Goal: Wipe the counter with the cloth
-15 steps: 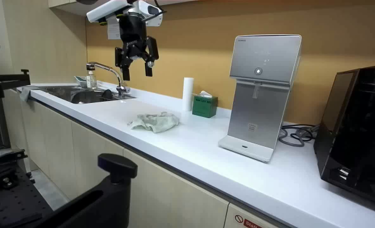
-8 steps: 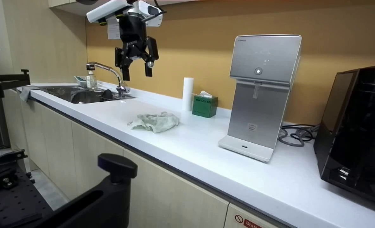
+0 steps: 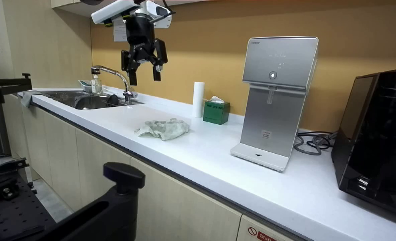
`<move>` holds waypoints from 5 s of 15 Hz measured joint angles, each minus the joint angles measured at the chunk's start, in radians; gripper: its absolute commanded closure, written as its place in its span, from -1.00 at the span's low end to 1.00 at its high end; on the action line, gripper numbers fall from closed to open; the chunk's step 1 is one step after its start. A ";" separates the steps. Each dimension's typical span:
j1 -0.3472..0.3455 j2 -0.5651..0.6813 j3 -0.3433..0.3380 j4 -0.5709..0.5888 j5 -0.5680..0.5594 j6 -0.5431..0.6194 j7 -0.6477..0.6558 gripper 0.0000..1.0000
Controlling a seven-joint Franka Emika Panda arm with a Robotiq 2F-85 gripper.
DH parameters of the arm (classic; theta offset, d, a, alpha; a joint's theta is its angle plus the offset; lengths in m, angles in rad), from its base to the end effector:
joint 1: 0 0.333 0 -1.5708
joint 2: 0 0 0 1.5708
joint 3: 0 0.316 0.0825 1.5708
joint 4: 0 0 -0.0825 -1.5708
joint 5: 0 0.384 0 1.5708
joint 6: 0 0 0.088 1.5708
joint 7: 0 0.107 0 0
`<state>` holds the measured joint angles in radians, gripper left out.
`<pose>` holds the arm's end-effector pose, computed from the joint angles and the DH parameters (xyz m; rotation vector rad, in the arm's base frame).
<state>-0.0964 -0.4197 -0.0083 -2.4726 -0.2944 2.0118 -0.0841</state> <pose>0.4057 -0.0600 0.4419 2.8805 0.1616 -0.0940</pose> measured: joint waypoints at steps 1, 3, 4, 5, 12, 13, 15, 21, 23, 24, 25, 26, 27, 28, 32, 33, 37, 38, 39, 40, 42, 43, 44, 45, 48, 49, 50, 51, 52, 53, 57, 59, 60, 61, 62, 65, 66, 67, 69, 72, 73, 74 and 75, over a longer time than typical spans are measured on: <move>0.000 0.000 0.000 0.000 0.000 0.000 0.000 -1.00; 0.000 0.000 0.000 0.000 0.000 0.000 0.000 -1.00; 0.000 0.000 0.000 0.000 0.000 0.000 0.000 -1.00; 0.000 0.000 0.000 0.000 0.000 0.000 0.000 -1.00; 0.000 0.000 0.000 0.000 0.000 0.000 0.000 -1.00; 0.001 0.000 -0.001 0.000 0.000 0.000 0.000 -1.00; 0.001 0.006 -0.001 -0.001 0.000 0.006 0.002 -1.00; 0.033 0.108 0.002 -0.001 0.037 0.174 0.005 -1.00; 0.058 0.160 0.010 0.000 0.067 0.254 0.006 -1.00; 0.069 0.186 0.016 0.000 0.081 0.291 0.007 -1.00; 0.079 0.212 0.024 0.000 0.089 0.327 0.010 -1.00; 0.088 0.239 0.032 0.001 0.096 0.363 0.017 -1.00; 0.095 0.266 0.041 0.002 0.096 0.398 0.028 -1.00; 0.100 0.294 0.050 0.004 0.095 0.432 0.040 -1.00; 0.115 0.408 0.068 0.033 0.074 0.534 0.087 -1.00; 0.118 0.435 0.068 0.045 0.072 0.552 0.095 -1.00; 0.132 0.541 0.067 0.108 0.058 0.570 0.122 -1.00; 0.135 0.567 0.067 0.127 0.060 0.569 0.122 -1.00; 0.140 0.592 0.066 0.146 0.062 0.569 0.122 -1.00; 0.144 0.617 0.066 0.165 0.066 0.568 0.122 -1.00; 0.152 0.662 0.066 0.204 0.082 0.564 0.121 -1.00; 0.156 0.682 0.066 0.223 0.088 0.562 0.121 -1.00; 0.159 0.701 0.066 0.240 0.098 0.560 0.120 -0.50; 0.163 0.718 0.066 0.257 0.104 0.555 0.120 -0.49; 0.168 0.761 0.067 0.304 0.145 0.542 0.118 -0.02; 0.168 0.770 0.066 0.317 0.161 0.539 0.118 0.11; 0.168 0.777 0.065 0.329 0.173 0.535 0.119 0.27; 0.167 0.781 0.063 0.340 0.183 0.528 0.119 0.38; 0.167 0.783 0.060 0.348 0.194 0.522 0.120 0.51; 0.166 0.783 0.056 0.356 0.201 0.515 0.120 0.66; 0.161 0.783 0.041 0.380 0.217 0.470 0.121 1.00; 0.156 0.784 0.037 0.391 0.217 0.423 0.120 1.00; 0.153 0.784 0.036 0.395 0.217 0.398 0.119 0.98; 0.152 0.785 0.036 0.399 0.217 0.376 0.119 0.98; 0.150 0.787 0.035 0.404 0.217 0.356 0.119 0.98; 0.147 0.802 0.024 0.424 0.217 0.302 0.119 0.98; 0.143 0.810 0.023 0.433 0.218 0.283 0.119 0.98; 0.141 0.817 0.024 0.439 0.218 0.266 0.116 0.98; 0.141 0.821 0.032 0.444 0.224 0.244 0.087 0.98; 0.149 0.814 0.075 0.437 0.244 0.223 0.035 0.98; 0.156 0.810 0.093 0.430 0.253 0.222 0.022 0.98; 0.164 0.803 0.111 0.422 0.263 0.222 0.009 0.98; 0.172 0.795 0.129 0.412 0.275 0.222 -0.002 0.98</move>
<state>0.0759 0.3755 0.1211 -2.0609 -0.0197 2.2340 -0.0865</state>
